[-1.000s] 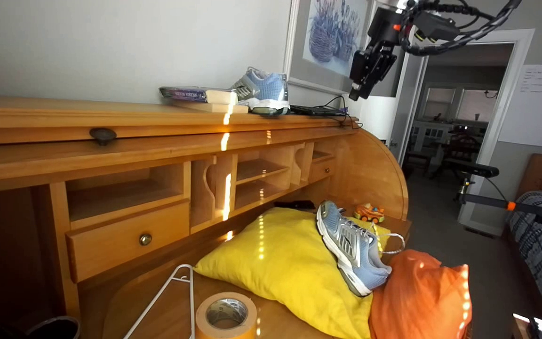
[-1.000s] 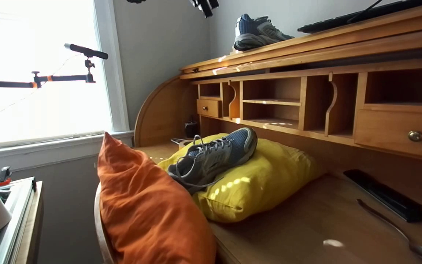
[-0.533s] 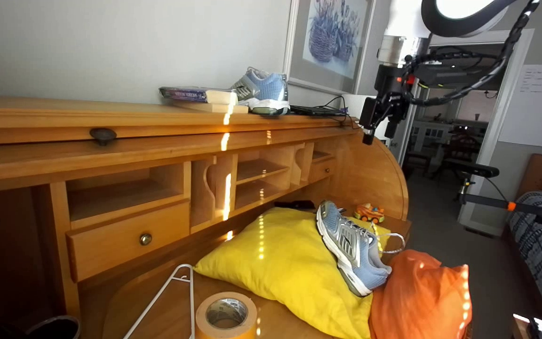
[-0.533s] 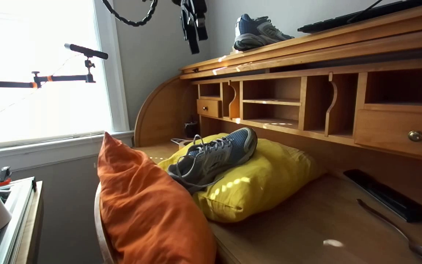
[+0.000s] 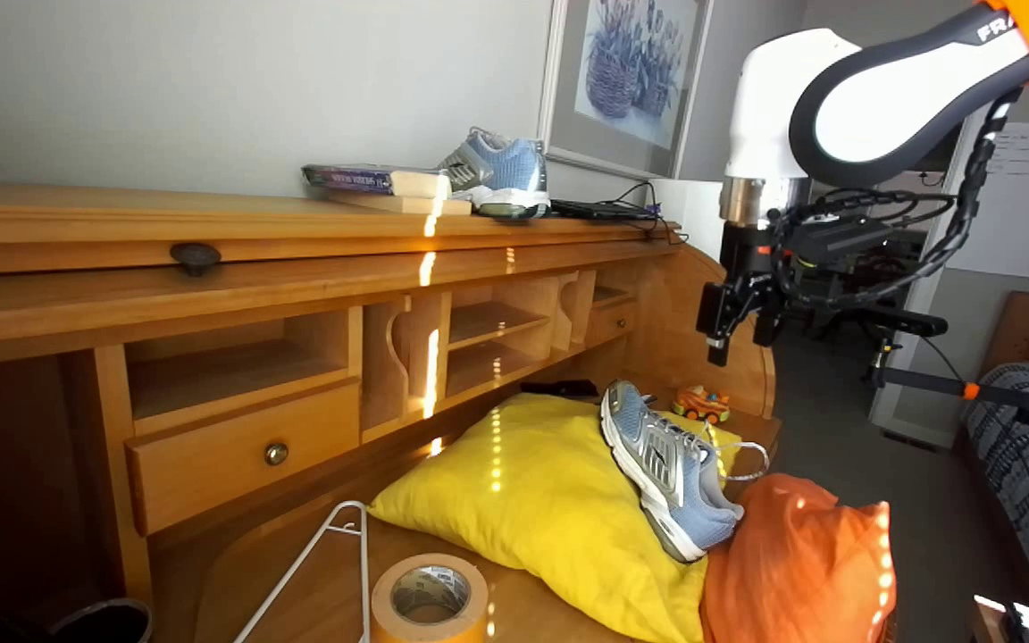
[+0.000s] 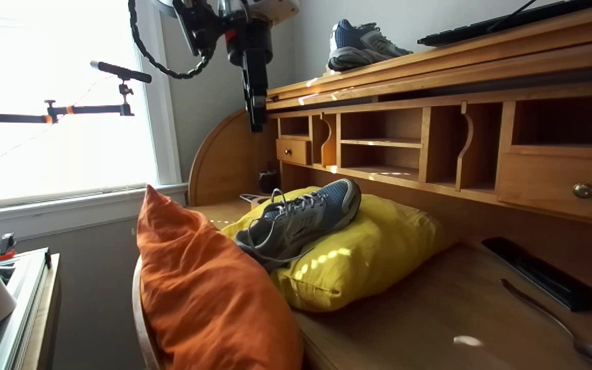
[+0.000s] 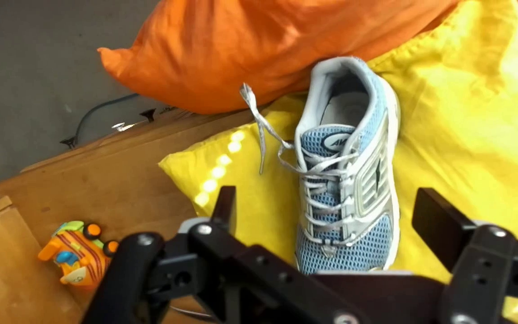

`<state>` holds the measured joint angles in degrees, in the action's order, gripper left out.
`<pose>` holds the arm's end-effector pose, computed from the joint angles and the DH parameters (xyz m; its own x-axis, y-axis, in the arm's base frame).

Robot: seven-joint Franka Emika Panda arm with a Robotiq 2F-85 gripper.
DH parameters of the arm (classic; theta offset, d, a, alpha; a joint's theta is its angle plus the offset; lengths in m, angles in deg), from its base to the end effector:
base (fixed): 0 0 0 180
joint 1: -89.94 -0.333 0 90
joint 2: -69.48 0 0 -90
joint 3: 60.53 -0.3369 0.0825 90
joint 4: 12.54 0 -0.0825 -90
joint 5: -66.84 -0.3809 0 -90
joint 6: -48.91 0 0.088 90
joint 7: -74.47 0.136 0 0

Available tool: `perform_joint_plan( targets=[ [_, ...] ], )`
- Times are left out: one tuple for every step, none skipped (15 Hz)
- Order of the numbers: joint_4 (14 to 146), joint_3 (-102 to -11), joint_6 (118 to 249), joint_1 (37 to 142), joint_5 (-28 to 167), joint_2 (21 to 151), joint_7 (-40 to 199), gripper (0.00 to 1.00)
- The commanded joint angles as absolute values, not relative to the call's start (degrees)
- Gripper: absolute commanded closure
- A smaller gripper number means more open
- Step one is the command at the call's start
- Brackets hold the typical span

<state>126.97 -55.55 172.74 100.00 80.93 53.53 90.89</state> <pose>0.4204 -0.1293 0.4030 0.9182 -0.3937 0.0440 -0.3951 -0.9020 0.1742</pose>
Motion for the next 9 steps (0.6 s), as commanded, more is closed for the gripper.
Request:
perform_joint_plan(
  targets=[
    [132.92,-54.85,182.11,100.91,81.23,55.22,92.02,0.00],
    [133.91,-54.61,184.59,101.00,80.82,56.06,91.76,0.00],
    [134.95,-54.42,187.41,101.02,80.49,56.86,91.46,0.00],
    [135.87,-54.33,189.76,101.07,80.39,57.57,91.34,0.00],
    [136.75,-54.31,192.02,100.97,80.22,58.29,91.14,0.00],
    [137.40,-54.34,193.72,100.89,80.00,58.92,91.20,0.00],
    [137.99,-54.36,195.21,100.75,79.58,59.52,91.11,0.00],
    [138.59,-54.57,196.48,100.71,79.71,60.09,91.49,0.00],
    [139.04,-54.62,197.17,100.61,79.51,60.69,91.41,0.00]
  ],
)
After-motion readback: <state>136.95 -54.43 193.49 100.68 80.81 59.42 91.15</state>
